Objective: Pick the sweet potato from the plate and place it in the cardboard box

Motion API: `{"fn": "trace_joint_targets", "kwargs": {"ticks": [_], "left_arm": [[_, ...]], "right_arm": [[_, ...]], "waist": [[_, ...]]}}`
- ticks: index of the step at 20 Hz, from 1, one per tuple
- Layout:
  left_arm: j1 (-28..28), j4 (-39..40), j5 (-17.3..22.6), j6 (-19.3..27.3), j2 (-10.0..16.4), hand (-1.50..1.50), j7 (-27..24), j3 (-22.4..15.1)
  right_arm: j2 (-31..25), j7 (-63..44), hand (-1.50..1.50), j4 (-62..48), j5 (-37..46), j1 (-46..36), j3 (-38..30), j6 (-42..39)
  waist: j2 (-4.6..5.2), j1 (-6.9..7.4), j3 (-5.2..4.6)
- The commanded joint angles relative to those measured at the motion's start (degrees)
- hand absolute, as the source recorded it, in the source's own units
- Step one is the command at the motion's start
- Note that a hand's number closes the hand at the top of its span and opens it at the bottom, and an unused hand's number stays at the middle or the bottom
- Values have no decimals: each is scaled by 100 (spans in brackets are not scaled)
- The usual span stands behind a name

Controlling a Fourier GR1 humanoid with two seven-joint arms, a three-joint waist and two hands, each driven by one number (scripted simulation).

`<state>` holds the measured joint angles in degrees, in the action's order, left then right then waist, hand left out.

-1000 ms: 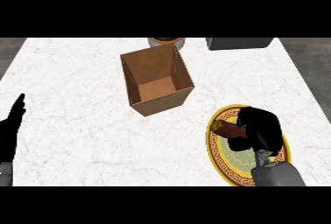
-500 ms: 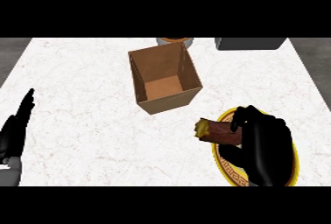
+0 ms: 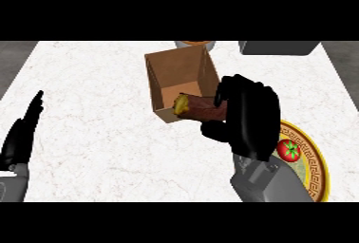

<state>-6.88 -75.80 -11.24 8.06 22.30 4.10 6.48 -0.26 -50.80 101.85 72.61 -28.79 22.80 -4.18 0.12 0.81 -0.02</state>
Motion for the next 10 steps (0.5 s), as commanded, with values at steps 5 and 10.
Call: {"fn": "trace_joint_targets", "kwargs": {"ticks": [5,10], "left_arm": [[350,-235,21,-116,35,0,-214,81],[-234,141,-132,-45,-89,0,-55,4]], "right_arm": [[25,-154,150,-2161,-1023,-1518,-693,1622],[25,281,150,-3800,-1824,-2733,-1281,1894]], "waist": [[17,127,4],[42,86,1]]}}
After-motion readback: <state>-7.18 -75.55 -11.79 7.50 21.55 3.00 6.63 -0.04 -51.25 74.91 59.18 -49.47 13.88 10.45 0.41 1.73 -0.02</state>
